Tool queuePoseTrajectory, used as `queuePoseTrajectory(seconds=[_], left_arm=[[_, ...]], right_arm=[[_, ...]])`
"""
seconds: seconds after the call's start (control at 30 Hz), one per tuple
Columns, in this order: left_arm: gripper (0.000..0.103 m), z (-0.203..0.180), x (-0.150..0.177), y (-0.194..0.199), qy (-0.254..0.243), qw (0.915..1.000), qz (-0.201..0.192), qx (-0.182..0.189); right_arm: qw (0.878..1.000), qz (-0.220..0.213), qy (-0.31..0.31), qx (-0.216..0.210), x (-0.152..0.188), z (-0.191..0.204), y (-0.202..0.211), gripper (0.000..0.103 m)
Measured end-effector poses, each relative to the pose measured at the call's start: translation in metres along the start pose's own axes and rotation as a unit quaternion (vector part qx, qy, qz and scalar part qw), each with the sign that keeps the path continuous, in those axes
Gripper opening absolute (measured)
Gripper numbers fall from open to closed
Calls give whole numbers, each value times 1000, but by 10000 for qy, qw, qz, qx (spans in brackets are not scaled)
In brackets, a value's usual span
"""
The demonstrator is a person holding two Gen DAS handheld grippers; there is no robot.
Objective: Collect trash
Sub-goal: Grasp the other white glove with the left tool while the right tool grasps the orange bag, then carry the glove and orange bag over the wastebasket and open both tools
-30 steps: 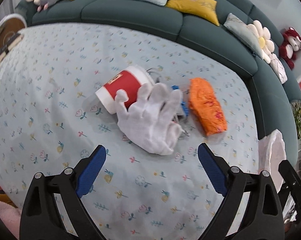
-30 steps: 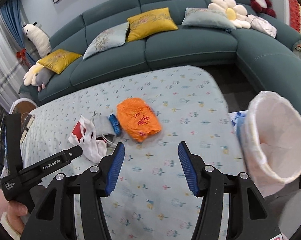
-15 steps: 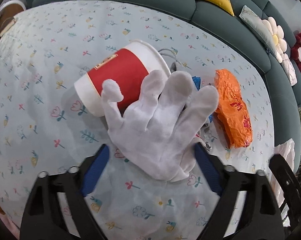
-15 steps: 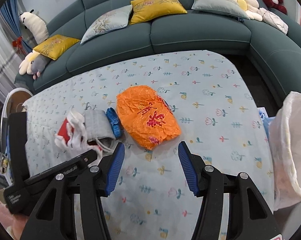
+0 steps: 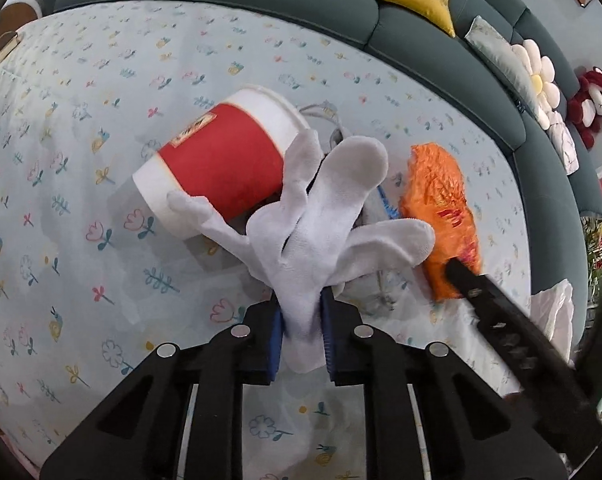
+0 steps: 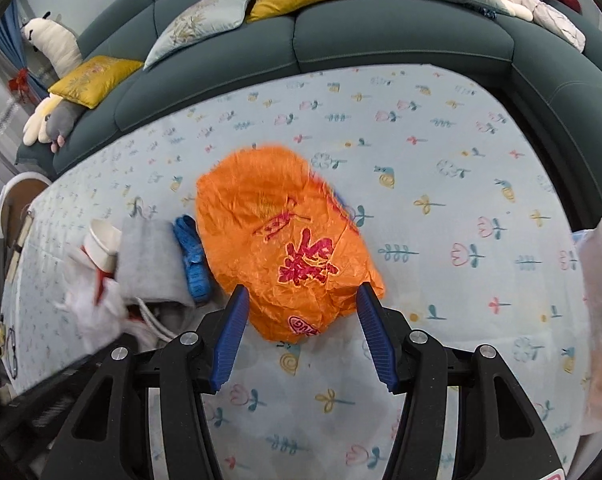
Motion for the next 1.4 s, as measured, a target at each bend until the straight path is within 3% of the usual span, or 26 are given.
queuePoseTrajectory(seconds=[0.03, 0.07, 0.2, 0.27, 0.53, 0.87, 1.4], left_arm=[[16, -1, -3, 3, -25, 10000, -37, 4], [16, -3, -5, 5, -47, 10000, -66, 22], [16, -12, -10, 7, -124, 9999, -102, 55], [15, -18, -10, 7, -175, 9998, -102, 49], [14, -47, -5, 27, -456, 9987, -198, 91], [14, -112, 4, 69, -925, 9942, -458, 302], [14, -252, 37, 116, -2107, 9724, -745, 676]], right_arm=[[10000, -10, 16, 10, 0, 0, -1, 47], [10000, 11, 55, 48, 2, 0, -4, 36], [9999, 105, 98, -20, 8, -4, -5, 17], [9999, 135, 103, -15, 11, -7, -3, 15], [9999, -30, -3, -134, 23, -28, 37, 13], [9977, -546, -310, -240, 26, -72, 117, 13], [9826, -1538, -1033, -117, 22, -182, 231, 13]])
Point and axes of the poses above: each gripper's, at about its wrist camera, not at the fingertips, and y roughly against the way its jaws point, z to its left, x to its underside, the point moved 2 cm from there along -y, roughly the way its jaws point, and after that the axes turned 12 degrees about -y, right-handed, at the moved point
